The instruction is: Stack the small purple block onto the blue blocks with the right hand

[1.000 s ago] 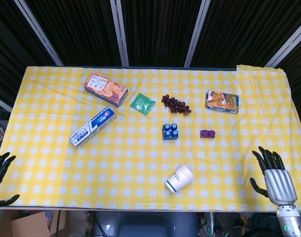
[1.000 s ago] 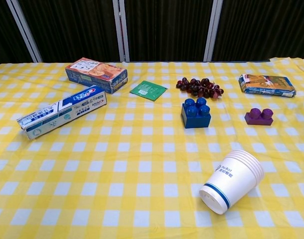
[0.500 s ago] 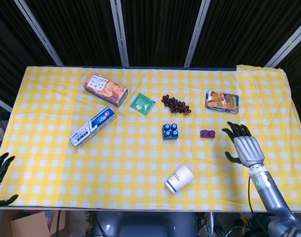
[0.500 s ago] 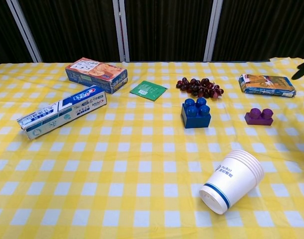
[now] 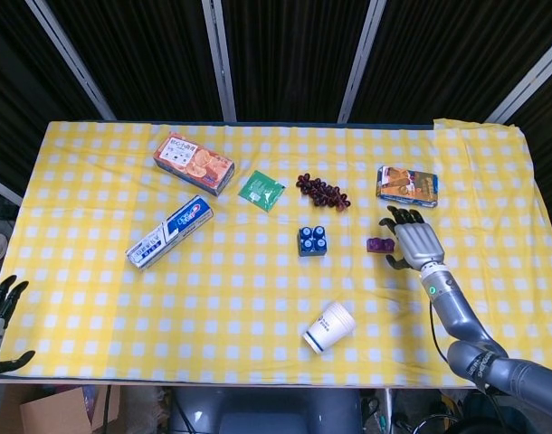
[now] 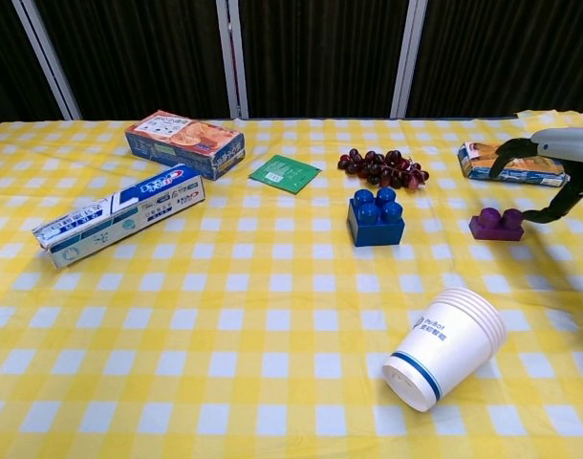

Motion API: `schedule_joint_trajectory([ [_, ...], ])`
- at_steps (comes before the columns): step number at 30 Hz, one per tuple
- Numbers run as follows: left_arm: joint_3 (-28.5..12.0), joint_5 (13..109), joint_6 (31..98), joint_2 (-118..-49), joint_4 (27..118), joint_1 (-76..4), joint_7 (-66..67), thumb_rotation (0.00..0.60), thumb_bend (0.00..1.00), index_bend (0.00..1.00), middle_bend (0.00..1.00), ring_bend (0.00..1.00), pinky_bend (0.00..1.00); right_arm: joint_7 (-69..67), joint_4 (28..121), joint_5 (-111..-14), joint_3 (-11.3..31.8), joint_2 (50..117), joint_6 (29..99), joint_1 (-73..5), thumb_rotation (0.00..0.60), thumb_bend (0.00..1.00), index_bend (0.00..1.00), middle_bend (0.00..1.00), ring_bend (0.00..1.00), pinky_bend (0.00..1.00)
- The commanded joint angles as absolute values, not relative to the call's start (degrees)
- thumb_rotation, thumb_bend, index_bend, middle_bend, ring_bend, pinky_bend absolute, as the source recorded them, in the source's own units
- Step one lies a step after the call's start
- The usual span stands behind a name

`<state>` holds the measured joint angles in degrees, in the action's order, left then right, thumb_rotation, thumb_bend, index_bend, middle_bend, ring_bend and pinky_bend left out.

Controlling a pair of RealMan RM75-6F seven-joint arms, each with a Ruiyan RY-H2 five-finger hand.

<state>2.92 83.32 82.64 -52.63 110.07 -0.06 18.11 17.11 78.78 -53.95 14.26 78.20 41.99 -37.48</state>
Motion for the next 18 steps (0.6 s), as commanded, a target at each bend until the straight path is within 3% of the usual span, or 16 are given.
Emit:
schedule_joint_trajectory([
  [1,2.53,82.63,82.70,-53.20,110.12,-0.23,19.30,0.600,0.00,0.05,0.00,0.00,0.04,16.09,75.27,-53.21,14.02,80.09,40.04,-39.20,0.600,0.41,0.26,0.00,0.00,0.00],
  [18,2.28,80.81,82.81,-54.87,110.47,-0.49,23.75,0.600,0.00,0.05,0.00,0.00,0.04,8.32,64.70,-56.38,12.09,84.76,36.16,-40.99,0.600,0.41,0.31,0.00,0.00,0.00],
])
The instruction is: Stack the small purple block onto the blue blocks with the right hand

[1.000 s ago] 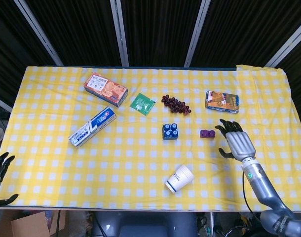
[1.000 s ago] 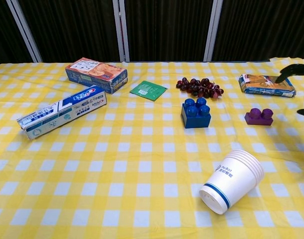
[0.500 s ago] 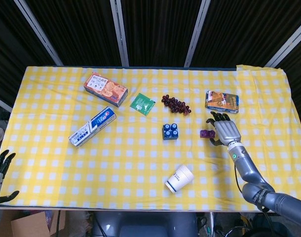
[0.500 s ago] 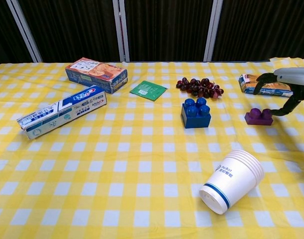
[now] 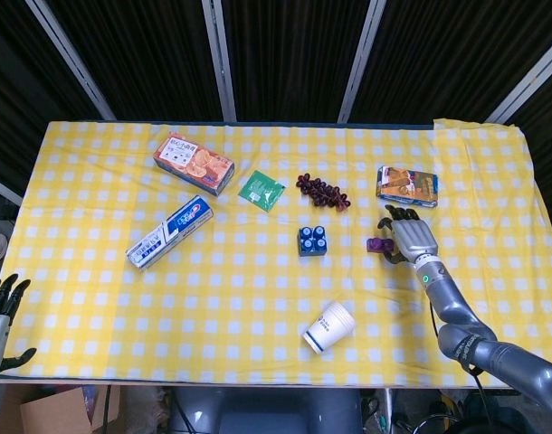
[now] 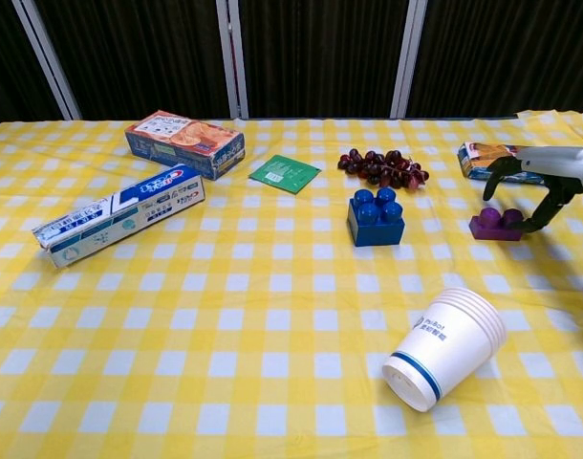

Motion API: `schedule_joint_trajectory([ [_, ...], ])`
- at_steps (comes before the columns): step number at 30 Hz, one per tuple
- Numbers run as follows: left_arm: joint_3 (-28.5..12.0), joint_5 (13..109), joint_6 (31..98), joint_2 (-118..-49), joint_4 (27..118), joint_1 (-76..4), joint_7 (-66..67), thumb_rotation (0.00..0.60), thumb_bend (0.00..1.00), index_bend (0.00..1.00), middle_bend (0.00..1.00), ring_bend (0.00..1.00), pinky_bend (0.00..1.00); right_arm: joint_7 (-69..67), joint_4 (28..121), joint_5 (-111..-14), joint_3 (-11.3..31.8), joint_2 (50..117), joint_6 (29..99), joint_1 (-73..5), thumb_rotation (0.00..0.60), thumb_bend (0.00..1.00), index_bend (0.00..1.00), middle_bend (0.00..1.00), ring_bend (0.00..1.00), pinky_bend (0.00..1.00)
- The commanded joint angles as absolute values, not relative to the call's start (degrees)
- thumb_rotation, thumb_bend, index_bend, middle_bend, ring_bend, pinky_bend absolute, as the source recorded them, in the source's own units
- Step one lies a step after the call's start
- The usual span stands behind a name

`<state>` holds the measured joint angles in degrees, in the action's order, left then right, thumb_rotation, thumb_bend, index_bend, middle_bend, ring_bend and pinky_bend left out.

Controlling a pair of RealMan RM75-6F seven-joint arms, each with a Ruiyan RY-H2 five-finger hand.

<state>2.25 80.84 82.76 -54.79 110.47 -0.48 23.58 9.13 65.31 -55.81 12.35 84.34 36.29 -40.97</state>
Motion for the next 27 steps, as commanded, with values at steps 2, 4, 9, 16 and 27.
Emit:
schedule_joint_trajectory([
  [2,2.30,80.72,82.82,-54.94,110.45,-0.48,23.87,0.600,0.00,0.05,0.00,0.00,0.04,7.55,64.25,-56.81,11.94,85.02,36.15,-40.93,0.600,0.41,0.32,0.00,0.00,0.00],
  [4,2.30,80.68,82.84,-55.00,110.44,-0.51,24.03,0.600,0.00,0.05,0.00,0.00,0.04,6.92,63.84,-57.34,11.70,85.21,36.19,-40.85,0.600,0.41,0.33,0.00,0.00,0.00],
  [9,2.39,80.73,82.90,-55.10,110.42,-0.51,24.24,0.600,0.00,0.05,0.00,0.00,0.04,5.51,63.24,-58.25,11.49,85.46,36.35,-40.72,0.600,0.41,0.36,0.00,0.00,0.00],
  [16,2.55,80.94,83.00,-55.30,110.49,-0.53,24.81,0.600,0.00,0.05,0.00,0.00,0.04,4.06,62.36,-59.68,11.16,86.09,36.83,-40.80,0.600,0.41,0.37,0.00,0.00,0.00],
  [27,2.51,80.45,82.70,-55.60,110.37,-0.77,25.22,0.600,0.00,0.05,0.00,0.00,0.04,3.09,61.25,-60.27,11.01,87.20,37.02,-41.22,0.600,0.41,0.39,0.00,0.00,0.00],
])
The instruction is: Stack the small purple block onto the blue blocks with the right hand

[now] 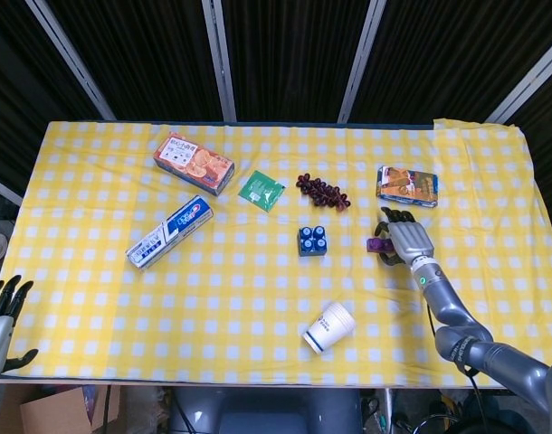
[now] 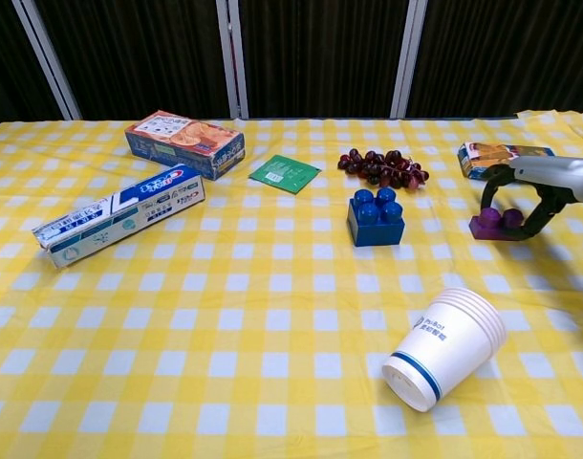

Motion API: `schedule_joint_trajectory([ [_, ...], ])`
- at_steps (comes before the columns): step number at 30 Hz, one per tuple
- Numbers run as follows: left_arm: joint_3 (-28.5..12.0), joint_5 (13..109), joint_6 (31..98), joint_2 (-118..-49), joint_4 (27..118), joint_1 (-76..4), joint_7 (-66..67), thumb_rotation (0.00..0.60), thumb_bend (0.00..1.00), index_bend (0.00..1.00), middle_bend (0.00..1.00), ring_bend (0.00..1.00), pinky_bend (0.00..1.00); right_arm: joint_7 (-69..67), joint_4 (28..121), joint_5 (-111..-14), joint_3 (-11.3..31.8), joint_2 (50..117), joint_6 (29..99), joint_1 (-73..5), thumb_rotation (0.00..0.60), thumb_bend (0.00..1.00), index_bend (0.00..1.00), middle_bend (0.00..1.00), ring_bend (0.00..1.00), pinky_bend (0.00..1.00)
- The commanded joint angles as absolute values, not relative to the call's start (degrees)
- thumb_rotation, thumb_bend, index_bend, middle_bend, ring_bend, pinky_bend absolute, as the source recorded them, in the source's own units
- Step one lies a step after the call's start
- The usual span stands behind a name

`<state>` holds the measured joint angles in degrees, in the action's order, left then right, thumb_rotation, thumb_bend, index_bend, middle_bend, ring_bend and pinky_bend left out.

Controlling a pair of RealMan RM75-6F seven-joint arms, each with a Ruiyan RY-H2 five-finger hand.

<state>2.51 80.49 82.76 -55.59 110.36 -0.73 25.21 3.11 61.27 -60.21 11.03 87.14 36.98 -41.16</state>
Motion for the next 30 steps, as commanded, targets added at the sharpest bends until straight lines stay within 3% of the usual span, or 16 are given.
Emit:
schedule_joint_trajectory([
  [1,2.51,80.44,82.69,-55.61,110.37,-0.79,25.23,0.600,0.00,0.05,0.00,0.00,0.04,3.08,61.24,-60.28,11.01,87.22,37.03,-41.26,0.600,0.41,0.40,0.00,0.00,0.00],
  [12,2.60,80.14,82.39,-55.61,110.44,-0.96,25.27,0.600,0.00,0.06,0.00,0.00,0.04,3.20,61.33,-60.06,11.07,87.06,37.41,-41.54,0.600,0.41,0.48,0.00,0.00,0.00],
  [30,3.09,81.53,83.01,-54.76,110.89,-0.66,23.73,0.600,0.00,0.06,0.00,0.00,0.04,5.56,65.17,-59.68,10.71,85.29,39.71,-41.22,0.600,0.41,0.48,0.00,0.00,0.00],
])
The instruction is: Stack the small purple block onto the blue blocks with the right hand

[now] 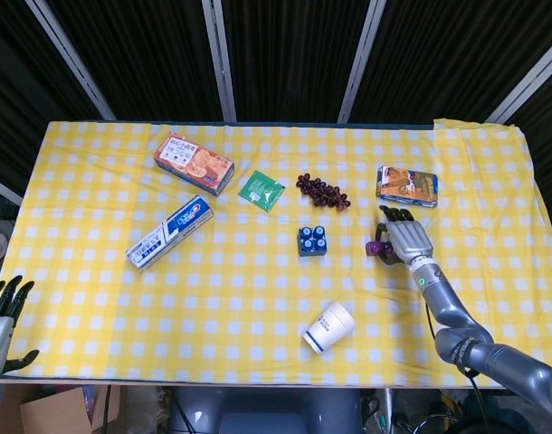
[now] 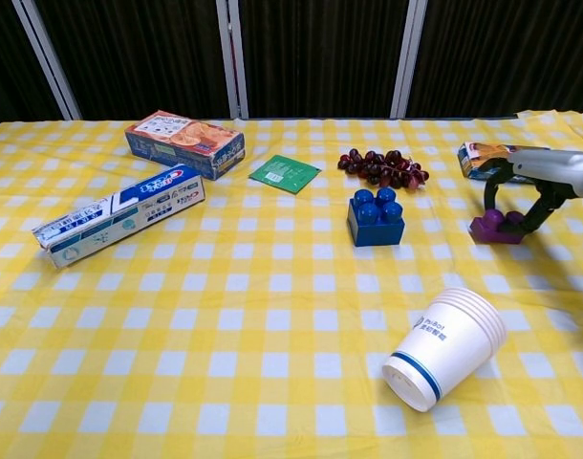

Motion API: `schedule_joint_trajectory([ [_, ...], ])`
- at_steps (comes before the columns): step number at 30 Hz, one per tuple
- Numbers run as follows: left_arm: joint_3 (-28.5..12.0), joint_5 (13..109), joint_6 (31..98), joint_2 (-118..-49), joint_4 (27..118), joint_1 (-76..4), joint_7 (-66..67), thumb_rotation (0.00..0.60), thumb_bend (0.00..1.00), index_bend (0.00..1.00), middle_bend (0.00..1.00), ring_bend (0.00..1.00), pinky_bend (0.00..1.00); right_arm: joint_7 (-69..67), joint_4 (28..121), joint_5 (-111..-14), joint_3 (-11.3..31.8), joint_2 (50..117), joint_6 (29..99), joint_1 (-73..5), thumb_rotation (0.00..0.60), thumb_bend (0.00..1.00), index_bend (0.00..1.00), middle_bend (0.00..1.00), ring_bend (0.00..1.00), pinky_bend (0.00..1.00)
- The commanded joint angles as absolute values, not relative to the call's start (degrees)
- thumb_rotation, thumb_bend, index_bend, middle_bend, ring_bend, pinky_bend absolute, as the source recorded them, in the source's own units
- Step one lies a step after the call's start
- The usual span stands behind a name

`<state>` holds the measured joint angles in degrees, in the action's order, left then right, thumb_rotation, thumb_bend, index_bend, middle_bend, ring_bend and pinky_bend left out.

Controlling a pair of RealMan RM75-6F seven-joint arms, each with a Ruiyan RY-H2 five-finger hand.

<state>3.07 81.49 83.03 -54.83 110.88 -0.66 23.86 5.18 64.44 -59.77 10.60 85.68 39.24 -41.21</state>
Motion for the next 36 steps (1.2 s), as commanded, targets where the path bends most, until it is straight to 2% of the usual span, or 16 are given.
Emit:
schedule_joint_trajectory([
  [1,3.12,81.61,82.99,-54.70,110.88,-0.66,23.61,0.600,0.00,0.06,0.00,0.00,0.04,5.85,65.82,-59.71,10.79,84.97,40.12,-41.22,0.600,0.41,0.48,0.00,0.00,0.00],
  [11,3.25,82.18,83.07,-54.11,110.74,-0.57,21.90,0.600,0.00,0.06,0.00,0.00,0.04,12.34,74.40,-58.14,11.56,81.01,43.99,-42.02,0.600,0.41,0.50,0.00,0.00,0.00],
  [26,3.33,82.46,82.04,-52.91,110.09,-0.89,18.02,0.600,0.00,0.06,0.00,0.00,0.04,29.41,91.95,-49.39,13.26,74.99,52.05,-45.84,0.600,0.41,0.50,0.00,0.00,0.00],
  [36,3.20,82.13,81.32,-52.11,109.13,-1.12,15.14,0.600,0.00,0.06,0.00,0.00,0.04,41.53,99.67,-39.34,13.70,76.20,58.01,-50.79,0.600,0.41,0.51,0.00,0.00,0.00],
])
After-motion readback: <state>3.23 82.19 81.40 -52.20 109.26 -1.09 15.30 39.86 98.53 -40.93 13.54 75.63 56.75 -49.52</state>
